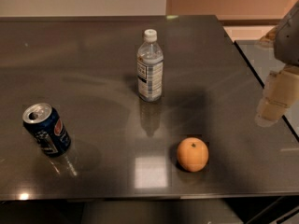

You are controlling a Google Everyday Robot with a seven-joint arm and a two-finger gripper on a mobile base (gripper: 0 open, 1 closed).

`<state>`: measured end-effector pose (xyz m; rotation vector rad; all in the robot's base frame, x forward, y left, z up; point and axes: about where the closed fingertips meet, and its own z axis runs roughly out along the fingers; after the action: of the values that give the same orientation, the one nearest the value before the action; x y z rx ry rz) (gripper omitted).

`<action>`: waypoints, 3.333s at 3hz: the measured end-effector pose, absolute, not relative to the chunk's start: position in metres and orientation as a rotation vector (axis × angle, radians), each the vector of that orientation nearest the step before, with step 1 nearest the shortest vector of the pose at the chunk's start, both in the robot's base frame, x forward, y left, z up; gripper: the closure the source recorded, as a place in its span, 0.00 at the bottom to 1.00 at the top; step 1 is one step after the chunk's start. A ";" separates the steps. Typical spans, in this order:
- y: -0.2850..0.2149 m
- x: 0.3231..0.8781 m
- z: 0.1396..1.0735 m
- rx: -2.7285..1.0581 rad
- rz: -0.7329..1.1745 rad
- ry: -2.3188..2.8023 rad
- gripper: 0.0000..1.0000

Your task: Knock blue plastic bottle over

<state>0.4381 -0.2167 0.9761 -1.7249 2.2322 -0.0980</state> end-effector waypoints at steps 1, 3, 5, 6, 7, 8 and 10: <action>-0.217 0.438 0.976 -1.725 -0.098 2.232 0.00; -0.206 0.463 0.984 -1.591 0.000 2.231 0.00; -0.158 0.515 0.976 -1.492 0.161 2.145 0.00; -0.127 0.545 0.976 -1.441 0.213 2.064 0.00; -0.098 0.564 0.976 -1.411 0.268 2.000 0.00; -0.062 0.578 0.973 -1.402 0.347 1.939 0.00; -0.019 0.591 0.958 -1.418 0.461 1.891 0.00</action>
Offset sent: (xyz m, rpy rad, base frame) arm 0.0357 0.0136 0.0085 0.1724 -0.0114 -0.0934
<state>0.5908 -0.0193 0.9581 -1.4176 1.8905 0.4610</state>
